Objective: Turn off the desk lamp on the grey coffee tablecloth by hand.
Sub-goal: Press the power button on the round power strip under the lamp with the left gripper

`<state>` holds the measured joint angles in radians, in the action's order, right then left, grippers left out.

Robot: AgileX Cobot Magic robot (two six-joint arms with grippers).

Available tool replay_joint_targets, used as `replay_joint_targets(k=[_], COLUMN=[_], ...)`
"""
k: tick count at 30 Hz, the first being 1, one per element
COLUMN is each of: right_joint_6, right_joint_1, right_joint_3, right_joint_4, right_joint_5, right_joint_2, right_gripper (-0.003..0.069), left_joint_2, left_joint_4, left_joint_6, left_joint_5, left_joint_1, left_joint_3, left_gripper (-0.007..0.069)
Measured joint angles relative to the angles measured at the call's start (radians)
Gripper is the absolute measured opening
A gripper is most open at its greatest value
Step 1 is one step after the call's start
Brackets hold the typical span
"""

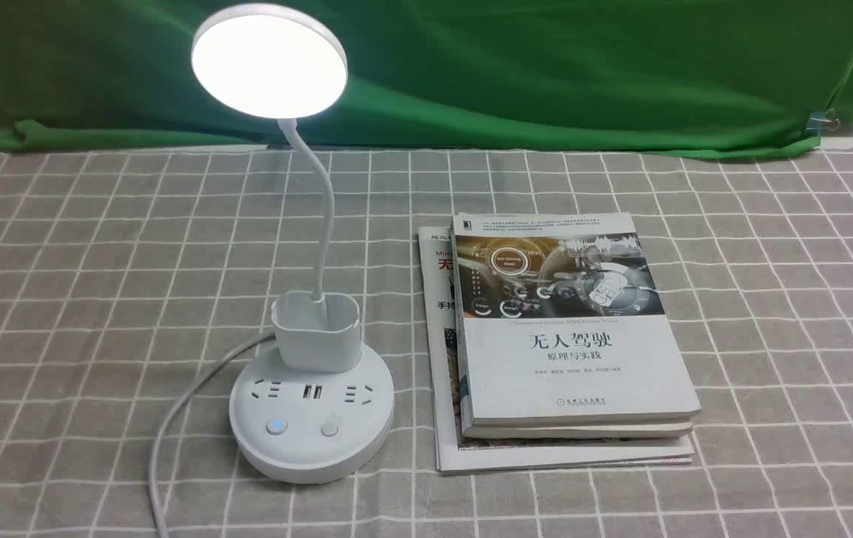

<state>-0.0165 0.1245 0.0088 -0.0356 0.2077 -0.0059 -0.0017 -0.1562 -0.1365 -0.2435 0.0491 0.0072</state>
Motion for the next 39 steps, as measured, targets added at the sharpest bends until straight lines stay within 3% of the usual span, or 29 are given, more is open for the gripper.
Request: replay_joint_targets(k=[27,31,34,39], right_joint_6=[0.0,0.0,0.0,0.0], right_joint_1=[0.0,0.0,0.0,0.0], right_joint_3=[0.0,0.0,0.0,0.0], right_joint_4=[0.0,0.0,0.0,0.0], right_joint_5=[0.0,0.0,0.0,0.0], right_joint_2=[0.0,0.0,0.0,0.0], right_gripper=[0.0035,0.0035,0.0035,0.0035], left_joint_2=[0.0,0.0,0.0,0.0], left_joint_4=[0.03,-0.042,-0.191,-0.218], left_joint_6=[0.003,0.083,0.193,0.22], left_joint_5=[0.023,0.089,0.232,0.322], left_joint_1=[0.0,0.0,0.0,0.0], left_joint_3=[0.0,0.0,0.0,0.0], left_gripper=[0.0001,0.0001,0.0001,0.0001])
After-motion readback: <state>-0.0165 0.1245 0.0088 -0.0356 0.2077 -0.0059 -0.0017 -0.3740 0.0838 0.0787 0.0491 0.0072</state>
